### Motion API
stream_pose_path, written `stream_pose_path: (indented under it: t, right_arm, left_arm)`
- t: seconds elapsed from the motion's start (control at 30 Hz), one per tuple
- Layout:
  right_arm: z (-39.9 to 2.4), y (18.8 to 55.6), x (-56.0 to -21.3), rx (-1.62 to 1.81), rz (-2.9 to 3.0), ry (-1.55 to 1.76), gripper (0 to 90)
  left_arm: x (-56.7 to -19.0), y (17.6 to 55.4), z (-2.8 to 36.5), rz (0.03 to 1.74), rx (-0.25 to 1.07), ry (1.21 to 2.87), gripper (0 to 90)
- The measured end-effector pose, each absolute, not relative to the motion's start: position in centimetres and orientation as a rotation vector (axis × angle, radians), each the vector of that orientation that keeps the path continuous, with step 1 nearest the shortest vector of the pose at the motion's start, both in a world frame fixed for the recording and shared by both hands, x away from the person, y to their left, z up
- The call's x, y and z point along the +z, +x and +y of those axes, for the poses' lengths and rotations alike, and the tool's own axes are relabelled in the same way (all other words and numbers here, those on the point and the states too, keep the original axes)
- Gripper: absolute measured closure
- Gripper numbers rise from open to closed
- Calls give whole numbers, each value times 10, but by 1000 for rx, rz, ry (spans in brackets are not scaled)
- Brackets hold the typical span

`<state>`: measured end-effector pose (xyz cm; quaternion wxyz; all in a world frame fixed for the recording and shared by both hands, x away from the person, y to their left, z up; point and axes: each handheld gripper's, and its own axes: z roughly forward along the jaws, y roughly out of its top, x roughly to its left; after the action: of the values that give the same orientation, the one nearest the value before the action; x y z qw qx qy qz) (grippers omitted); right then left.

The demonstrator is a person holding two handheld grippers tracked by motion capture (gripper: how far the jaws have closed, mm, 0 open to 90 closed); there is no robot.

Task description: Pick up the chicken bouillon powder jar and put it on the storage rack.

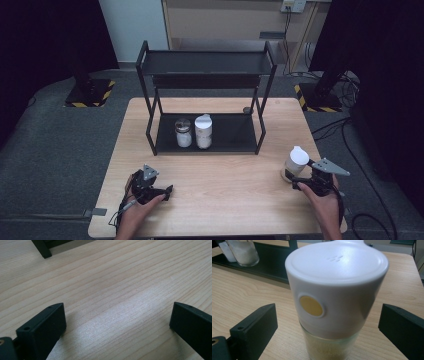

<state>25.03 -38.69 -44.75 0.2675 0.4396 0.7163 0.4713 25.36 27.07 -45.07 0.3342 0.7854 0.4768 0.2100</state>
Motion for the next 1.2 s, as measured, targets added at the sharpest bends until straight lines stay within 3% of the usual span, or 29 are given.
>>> stream_pose_path:
  t: [0.77, 1.2]
  right_arm:
    - [-384, 260, -459, 1273, 1941, 1226, 50]
    - [-380, 264, -464, 1255, 1924, 1232, 138]
  left_arm:
    - [-451, 254, 271, 1244, 548, 2050, 0]
    - [-451, 254, 271, 1243, 547, 2051, 0]
